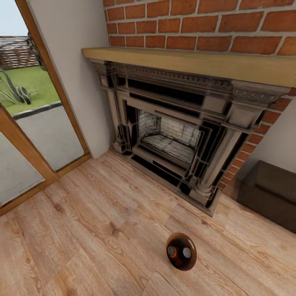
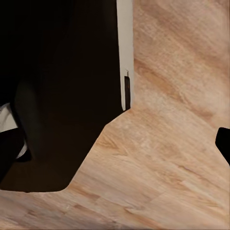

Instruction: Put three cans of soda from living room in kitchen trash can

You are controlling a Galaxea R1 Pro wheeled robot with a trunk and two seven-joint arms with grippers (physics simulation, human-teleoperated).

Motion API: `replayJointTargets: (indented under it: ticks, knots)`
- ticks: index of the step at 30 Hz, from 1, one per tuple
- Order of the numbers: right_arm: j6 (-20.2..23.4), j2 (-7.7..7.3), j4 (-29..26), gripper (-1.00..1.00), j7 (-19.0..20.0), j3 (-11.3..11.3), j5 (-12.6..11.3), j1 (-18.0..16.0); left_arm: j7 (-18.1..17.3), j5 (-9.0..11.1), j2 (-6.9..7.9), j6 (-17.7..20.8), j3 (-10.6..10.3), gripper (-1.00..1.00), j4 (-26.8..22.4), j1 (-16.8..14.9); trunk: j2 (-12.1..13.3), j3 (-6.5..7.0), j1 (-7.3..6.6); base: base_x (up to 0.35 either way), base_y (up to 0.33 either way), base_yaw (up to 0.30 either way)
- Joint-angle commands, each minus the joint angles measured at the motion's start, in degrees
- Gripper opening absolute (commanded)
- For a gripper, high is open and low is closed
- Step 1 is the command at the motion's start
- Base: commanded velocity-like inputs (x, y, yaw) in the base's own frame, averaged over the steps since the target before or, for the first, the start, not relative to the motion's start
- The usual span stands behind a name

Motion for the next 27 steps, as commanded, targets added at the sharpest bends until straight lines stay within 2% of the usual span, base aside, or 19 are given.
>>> replayJointTargets:
  ticks: [1,12,20,27]
  knots:
    - [0.0,0.0,-0.04,1.0,-0.02,-0.05,-0.14,0.0,0.05,-0.02,-0.01,-0.12,0.0,1.0,-0.01,0.0,0.42,0.19,-0.23,0.0,0.0,0.0]
    - [-0.23,0.08,-0.78,1.0,-0.1,-0.57,-0.62,0.0,0.35,0.06,-0.35,-0.56,0.19,1.0,-0.23,0.03,4.83,2.16,-2.64,0.0,0.0,0.0]
    - [-0.34,0.15,-0.97,1.0,-1.06,-0.8,-0.63,0.0,0.33,-0.15,-0.77,-0.67,0.02,1.0,-0.35,-0.03,4.83,2.16,-2.64,0.0,0.0,0.0]
    - [-0.36,0.71,-1.0,1.0,-6.13,-2.92,-0.67,-0.01,0.3,-0.21,-1.1,-0.68,-0.08,1.0,-0.38,-0.05,4.83,2.16,-2.64,0.0,0.0,0.0]
